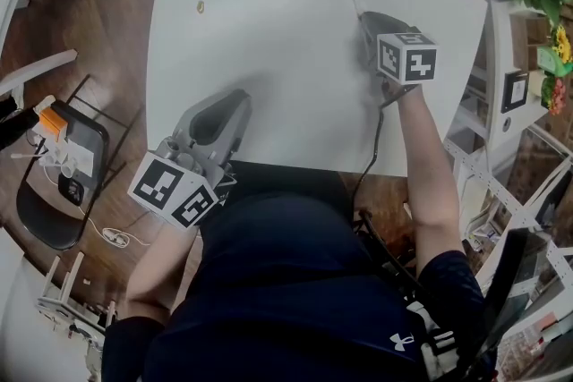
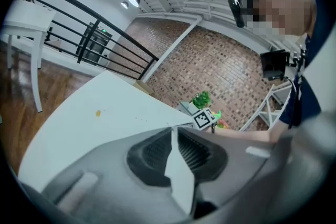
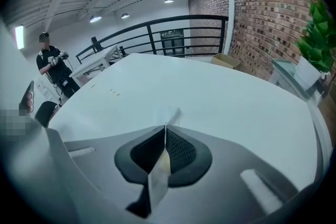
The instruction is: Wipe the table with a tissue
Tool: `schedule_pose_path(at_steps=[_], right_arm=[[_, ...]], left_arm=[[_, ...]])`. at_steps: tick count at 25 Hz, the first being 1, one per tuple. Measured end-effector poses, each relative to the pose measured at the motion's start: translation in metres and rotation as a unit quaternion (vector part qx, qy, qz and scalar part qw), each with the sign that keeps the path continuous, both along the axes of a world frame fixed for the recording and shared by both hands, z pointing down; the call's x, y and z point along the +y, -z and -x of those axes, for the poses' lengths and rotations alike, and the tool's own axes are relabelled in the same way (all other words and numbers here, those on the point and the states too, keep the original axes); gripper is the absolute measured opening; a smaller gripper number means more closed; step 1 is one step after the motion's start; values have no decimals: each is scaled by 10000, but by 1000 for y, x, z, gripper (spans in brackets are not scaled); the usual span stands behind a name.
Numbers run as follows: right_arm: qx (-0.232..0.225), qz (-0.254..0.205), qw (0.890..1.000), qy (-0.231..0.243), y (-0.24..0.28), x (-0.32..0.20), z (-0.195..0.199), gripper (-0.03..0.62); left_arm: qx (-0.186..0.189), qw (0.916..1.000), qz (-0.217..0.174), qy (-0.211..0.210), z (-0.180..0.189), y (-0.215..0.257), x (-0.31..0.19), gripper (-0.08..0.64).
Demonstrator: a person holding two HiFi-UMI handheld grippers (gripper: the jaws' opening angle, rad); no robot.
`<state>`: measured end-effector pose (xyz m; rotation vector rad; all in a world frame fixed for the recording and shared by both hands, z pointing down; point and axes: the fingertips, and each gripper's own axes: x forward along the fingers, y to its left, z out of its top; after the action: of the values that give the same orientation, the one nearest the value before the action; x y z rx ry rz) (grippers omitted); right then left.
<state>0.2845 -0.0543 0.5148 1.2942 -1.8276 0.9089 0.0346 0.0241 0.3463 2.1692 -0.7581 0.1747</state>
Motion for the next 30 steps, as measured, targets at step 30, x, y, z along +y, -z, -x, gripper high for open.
schedule_pose_path(at_steps=[30], right_arm=[[-483,-491,9961,-553,34,-6,-34,14]], left_arm=[[60,9999,-17,-136,-14,0,4,34]])
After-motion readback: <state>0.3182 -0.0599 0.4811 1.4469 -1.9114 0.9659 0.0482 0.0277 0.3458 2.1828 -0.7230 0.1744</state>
